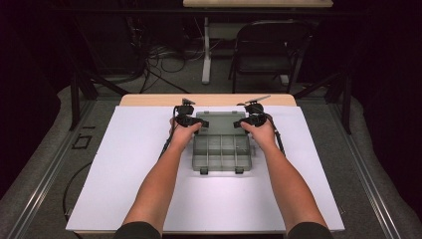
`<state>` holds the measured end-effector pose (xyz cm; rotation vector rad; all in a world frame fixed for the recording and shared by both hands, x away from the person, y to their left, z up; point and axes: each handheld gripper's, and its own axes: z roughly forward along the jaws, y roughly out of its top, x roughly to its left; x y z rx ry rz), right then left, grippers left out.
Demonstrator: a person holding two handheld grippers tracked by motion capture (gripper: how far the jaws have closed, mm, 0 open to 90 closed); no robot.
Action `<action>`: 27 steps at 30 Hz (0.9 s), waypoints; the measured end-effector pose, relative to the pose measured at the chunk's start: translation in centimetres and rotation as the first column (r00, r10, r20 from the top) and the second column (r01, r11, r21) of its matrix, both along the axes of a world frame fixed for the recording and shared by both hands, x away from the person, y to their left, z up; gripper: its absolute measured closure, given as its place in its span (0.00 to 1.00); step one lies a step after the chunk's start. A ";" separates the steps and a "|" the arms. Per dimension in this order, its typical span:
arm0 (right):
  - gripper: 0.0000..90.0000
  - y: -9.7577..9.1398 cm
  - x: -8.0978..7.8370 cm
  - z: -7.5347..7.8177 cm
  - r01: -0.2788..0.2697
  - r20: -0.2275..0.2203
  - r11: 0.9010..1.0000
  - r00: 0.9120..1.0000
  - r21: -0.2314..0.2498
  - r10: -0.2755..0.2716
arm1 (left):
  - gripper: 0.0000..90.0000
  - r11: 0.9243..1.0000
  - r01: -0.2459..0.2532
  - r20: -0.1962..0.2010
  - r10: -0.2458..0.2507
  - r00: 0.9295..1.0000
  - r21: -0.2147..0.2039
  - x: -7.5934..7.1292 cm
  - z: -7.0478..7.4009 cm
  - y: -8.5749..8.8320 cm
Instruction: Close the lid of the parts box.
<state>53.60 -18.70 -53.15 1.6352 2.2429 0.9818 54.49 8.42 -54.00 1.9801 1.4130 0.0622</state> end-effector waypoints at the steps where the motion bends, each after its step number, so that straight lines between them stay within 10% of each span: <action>1: 0.36 0.1 0.0 0.0 0.004 -0.004 1.000 1.000 -0.001 -0.004 | 0.29 1.000 -0.001 -0.001 0.001 1.000 -0.003 0.0 0.0 -0.1; 27: 0.35 0.0 0.1 -0.6 0.003 -0.057 1.000 0.998 0.004 -0.003 | 0.24 1.000 0.020 -0.028 -0.020 0.999 0.016 -0.1 -0.6 -0.7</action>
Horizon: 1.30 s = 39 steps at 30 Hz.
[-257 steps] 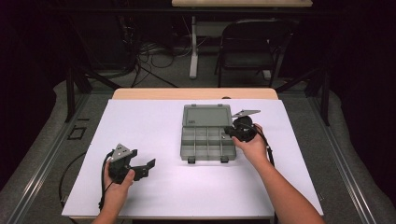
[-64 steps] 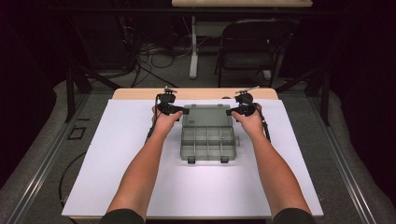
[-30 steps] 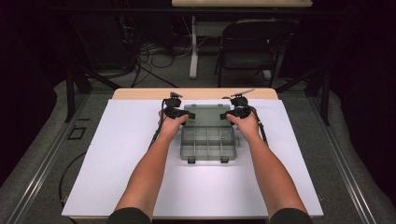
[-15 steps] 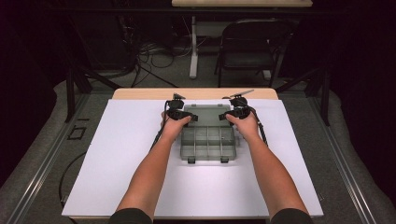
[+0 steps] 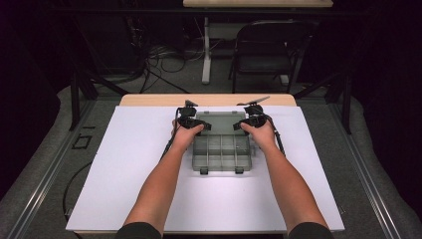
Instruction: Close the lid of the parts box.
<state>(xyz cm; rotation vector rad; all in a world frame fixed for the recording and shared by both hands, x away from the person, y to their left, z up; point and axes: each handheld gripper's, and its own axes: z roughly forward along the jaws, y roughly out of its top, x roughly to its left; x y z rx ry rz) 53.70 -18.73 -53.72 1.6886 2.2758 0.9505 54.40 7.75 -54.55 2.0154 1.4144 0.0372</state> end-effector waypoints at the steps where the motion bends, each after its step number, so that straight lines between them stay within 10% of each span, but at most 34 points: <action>1: 0.35 0.0 0.0 0.0 -0.004 -0.008 1.000 1.000 -0.005 0.004 | 0.24 1.000 0.000 0.000 0.000 1.000 0.000 0.0 0.0 0.0; 39: 0.33 -0.6 0.3 -0.5 0.004 -0.043 0.998 0.999 0.067 -0.001 | 0.23 1.000 0.002 -0.010 -0.002 1.000 -0.016 0.1 0.0 0.1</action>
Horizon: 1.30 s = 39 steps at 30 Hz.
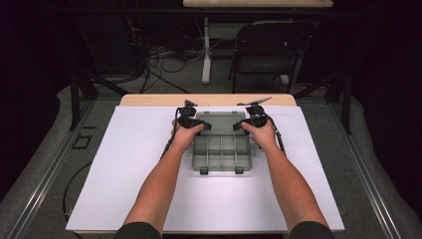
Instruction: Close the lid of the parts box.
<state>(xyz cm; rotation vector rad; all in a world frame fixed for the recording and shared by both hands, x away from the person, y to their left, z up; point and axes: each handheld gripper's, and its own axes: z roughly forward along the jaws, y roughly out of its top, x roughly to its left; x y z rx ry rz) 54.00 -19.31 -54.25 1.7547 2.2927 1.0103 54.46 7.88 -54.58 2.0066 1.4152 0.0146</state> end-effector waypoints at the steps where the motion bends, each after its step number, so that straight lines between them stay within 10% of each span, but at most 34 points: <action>1: 0.33 0.0 0.0 0.0 -0.001 -0.007 1.000 1.000 0.002 0.001 | 0.23 1.000 0.001 -0.001 -0.001 1.000 -0.001 0.0 0.0 0.0; 39: 0.34 -0.1 -0.1 0.6 -0.009 0.021 0.999 1.000 0.035 0.008 | 0.40 1.000 -0.015 0.045 0.016 0.999 -0.020 -0.3 1.0 0.6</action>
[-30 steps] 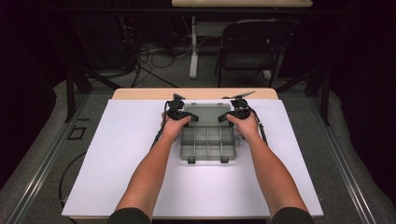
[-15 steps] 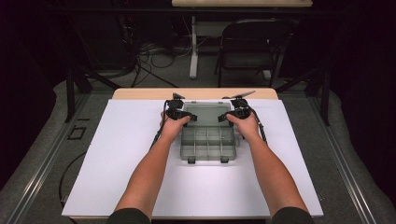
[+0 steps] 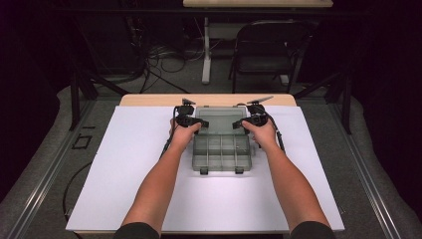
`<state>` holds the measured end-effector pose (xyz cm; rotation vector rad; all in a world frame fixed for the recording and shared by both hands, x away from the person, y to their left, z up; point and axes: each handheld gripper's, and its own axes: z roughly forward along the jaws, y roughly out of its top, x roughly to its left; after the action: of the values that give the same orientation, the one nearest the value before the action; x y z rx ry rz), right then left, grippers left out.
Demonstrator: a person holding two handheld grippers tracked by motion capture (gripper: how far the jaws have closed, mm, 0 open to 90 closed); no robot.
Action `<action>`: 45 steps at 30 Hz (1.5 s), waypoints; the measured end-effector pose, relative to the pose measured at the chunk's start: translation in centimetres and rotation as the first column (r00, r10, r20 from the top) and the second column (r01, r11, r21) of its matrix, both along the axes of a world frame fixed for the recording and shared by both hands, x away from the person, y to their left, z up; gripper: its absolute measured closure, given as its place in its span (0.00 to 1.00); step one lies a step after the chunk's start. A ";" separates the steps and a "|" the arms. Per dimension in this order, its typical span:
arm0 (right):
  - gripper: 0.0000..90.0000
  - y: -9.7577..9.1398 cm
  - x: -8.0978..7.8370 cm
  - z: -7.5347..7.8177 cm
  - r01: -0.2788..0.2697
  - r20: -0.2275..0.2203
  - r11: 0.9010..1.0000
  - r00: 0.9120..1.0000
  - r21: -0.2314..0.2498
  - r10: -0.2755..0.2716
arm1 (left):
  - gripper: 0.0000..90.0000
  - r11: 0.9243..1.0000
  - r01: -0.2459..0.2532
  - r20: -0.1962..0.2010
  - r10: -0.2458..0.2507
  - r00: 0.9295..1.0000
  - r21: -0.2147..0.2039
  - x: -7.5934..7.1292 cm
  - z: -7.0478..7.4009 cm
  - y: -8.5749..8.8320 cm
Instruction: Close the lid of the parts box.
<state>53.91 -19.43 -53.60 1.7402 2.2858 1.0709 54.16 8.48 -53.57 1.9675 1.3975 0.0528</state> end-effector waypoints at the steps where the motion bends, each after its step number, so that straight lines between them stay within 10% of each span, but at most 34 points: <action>1: 0.34 0.0 0.0 0.1 -0.006 0.002 1.000 1.000 -0.003 0.006 | 0.40 1.000 -0.002 0.004 0.002 1.000 -0.001 0.0 0.0 0.0; 45: 0.50 -0.2 -2.6 3.3 0.018 0.144 0.998 0.990 -0.054 -0.010 | 0.61 0.995 -0.100 0.094 0.101 0.990 -0.011 -2.1 3.2 -0.1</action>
<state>51.29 -19.60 -50.25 1.6004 2.1926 1.0816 52.11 8.34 -50.34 1.8638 1.4321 0.1850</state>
